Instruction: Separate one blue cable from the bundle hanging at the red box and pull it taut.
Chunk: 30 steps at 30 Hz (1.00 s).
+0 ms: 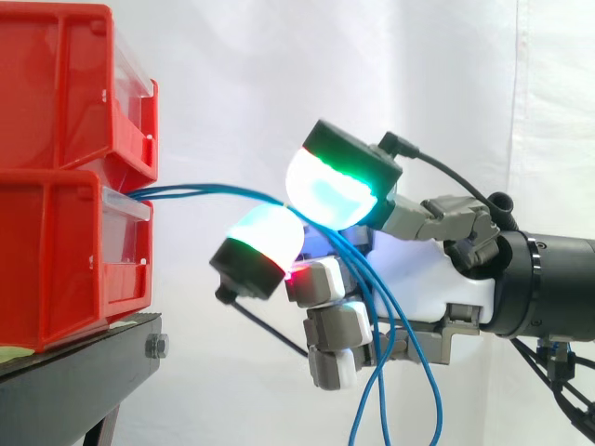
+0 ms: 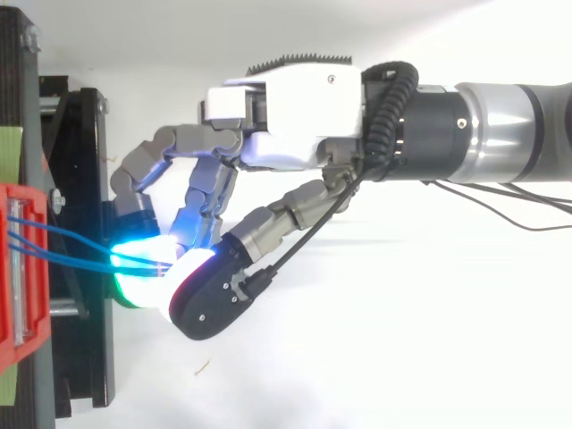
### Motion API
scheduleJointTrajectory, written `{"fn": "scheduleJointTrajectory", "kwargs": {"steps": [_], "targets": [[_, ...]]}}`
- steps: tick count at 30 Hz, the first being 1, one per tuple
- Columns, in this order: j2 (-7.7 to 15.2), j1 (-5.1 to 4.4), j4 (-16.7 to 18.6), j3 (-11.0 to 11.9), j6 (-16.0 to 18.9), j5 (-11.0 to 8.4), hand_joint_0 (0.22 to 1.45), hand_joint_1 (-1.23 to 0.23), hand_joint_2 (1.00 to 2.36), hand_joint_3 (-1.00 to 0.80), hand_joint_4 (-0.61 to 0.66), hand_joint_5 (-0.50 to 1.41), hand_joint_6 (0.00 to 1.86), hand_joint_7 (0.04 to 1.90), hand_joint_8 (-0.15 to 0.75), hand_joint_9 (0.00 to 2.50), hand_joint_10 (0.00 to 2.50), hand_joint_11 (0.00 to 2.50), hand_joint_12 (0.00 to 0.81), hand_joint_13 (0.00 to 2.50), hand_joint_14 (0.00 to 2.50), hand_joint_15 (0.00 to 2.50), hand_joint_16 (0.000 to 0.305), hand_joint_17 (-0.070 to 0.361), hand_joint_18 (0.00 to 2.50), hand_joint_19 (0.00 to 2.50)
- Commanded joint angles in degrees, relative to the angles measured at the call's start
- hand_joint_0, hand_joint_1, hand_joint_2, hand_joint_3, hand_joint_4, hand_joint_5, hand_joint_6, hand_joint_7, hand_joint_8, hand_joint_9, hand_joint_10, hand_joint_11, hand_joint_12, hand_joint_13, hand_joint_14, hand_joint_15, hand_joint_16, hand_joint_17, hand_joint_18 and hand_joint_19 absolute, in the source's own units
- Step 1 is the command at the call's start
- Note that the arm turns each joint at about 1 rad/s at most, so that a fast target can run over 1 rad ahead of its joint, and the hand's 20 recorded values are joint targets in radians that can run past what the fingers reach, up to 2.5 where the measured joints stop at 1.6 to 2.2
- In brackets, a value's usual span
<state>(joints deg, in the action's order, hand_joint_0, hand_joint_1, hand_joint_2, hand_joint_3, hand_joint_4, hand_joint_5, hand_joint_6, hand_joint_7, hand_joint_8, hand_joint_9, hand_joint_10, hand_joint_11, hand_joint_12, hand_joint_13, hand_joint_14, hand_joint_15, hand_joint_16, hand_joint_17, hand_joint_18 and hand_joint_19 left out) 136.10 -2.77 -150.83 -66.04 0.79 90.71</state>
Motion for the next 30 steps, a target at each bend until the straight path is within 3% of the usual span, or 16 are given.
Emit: {"fn": "scheduleJointTrajectory", "kwargs": {"steps": [1, 12, 20, 26, 30], "targets": [[-0.31, 0.04, -0.78, 0.03, 0.00, -0.01, 0.65, -0.80, 1.01, -0.38, 0.07, -0.18, 0.87, 1.11, 0.353, 1.11, 0.02, 0.78, 0.370, 1.25, 0.02, 0.78, 0.043, 0.097, 1.05, 0.70], [-0.93, 0.31, -2.89, 0.03, 0.00, 0.17, 0.71, -0.88, 1.00, -0.50, 0.14, -0.19, 0.88, 1.05, 0.343, 1.06, 0.02, 0.79, 0.365, 1.21, 0.02, 0.76, 0.043, 0.096, 1.06, 0.67], [-0.93, 0.31, -2.89, 0.03, -0.97, 0.08, 0.54, -0.76, 1.00, -0.50, 0.18, -0.18, 0.85, 1.04, 0.366, 1.12, 0.02, 0.80, 0.381, 1.25, 0.02, 0.77, 0.044, 0.099, 1.08, 0.70], [-0.93, 0.22, -2.89, -0.06, -1.14, -0.10, 0.60, -0.60, 1.00, -0.50, 0.15, -0.16, 0.82, 1.08, 0.365, 1.15, 0.02, 0.78, 0.378, 1.25, 0.02, 0.77, 0.043, 0.096, 1.08, 0.74], [-0.93, 0.22, -2.89, 0.03, -1.14, -0.10, 0.63, -0.64, 1.00, -0.47, 0.13, -0.16, 0.82, 1.10, 0.366, 1.15, 0.02, 0.79, 0.379, 1.25, 0.02, 0.77, 0.043, 0.096, 1.08, 0.73]]}}
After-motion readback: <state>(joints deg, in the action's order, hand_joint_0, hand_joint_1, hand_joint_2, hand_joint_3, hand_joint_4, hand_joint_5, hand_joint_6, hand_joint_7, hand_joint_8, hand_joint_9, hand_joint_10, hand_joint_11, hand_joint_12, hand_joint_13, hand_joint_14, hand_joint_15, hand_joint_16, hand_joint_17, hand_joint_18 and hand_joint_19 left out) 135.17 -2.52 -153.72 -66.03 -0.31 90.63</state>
